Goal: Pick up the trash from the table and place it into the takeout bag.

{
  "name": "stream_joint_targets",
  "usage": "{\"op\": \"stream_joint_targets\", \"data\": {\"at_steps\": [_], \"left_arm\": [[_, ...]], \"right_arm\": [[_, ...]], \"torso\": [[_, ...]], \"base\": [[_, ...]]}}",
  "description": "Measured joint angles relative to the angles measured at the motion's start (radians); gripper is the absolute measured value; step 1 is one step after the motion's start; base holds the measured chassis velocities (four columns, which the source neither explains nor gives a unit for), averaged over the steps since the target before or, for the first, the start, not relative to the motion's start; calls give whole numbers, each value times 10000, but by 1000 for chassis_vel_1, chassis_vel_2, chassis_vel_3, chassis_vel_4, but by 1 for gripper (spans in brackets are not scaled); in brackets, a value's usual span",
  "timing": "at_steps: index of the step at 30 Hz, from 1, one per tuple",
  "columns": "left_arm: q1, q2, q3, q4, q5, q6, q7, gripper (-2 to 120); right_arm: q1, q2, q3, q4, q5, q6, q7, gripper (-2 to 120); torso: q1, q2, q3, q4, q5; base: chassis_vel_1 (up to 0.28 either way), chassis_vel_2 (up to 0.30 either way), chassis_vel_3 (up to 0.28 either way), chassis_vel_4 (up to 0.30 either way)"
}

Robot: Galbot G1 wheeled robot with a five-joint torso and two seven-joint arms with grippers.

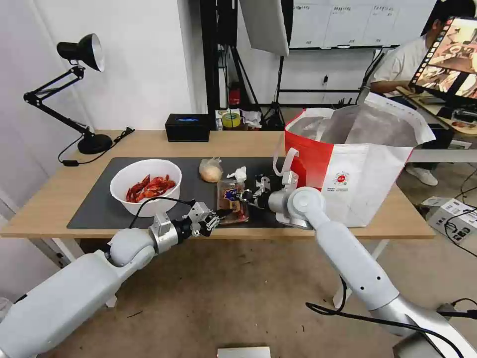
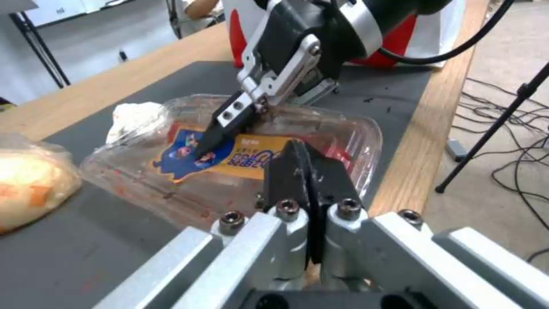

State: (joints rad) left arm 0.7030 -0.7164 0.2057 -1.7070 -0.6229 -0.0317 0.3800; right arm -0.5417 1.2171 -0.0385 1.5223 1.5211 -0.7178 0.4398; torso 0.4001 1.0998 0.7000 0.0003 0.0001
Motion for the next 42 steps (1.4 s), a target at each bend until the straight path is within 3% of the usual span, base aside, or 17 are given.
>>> {"op": "stream_joint_targets", "data": {"at_steps": [14, 22, 25, 30, 42], "left_arm": [[666, 128, -626, -231, -171, 27, -6, 0], [2010, 527, -2050, -676, -181, -122, 83, 0], [3175, 705, -3164, -1023, -163, -341, 112, 0], [3815, 715, -3604, -1209, -134, -527, 123, 0], [5559, -43, -5527, -1847, 78, -835, -281, 0]], "right_arm": [[-14, -40, -15, 67, -16, 8, -53, 0], [-57, -31, 9, 198, -18, 12, -94, 0], [-129, -37, 52, 330, 3, 15, -112, 0], [-335, -117, 211, 546, 39, 20, -116, 0], [-612, -418, 869, 1563, 387, 259, -382, 0]], "torso": [[0, 1, 0, -4, -2], [-1, 1, 0, -3, -2], [-1, 1, 0, -1, -3], [-2, 1, 0, 0, -2], [-2, 2, -1, -4, 0]], "base": [[0, 0, 0, 0], [0, 0, 0, 0], [0, 0, 0, 0], [0, 0, 0, 0], [0, 0, 0, 0]]}}
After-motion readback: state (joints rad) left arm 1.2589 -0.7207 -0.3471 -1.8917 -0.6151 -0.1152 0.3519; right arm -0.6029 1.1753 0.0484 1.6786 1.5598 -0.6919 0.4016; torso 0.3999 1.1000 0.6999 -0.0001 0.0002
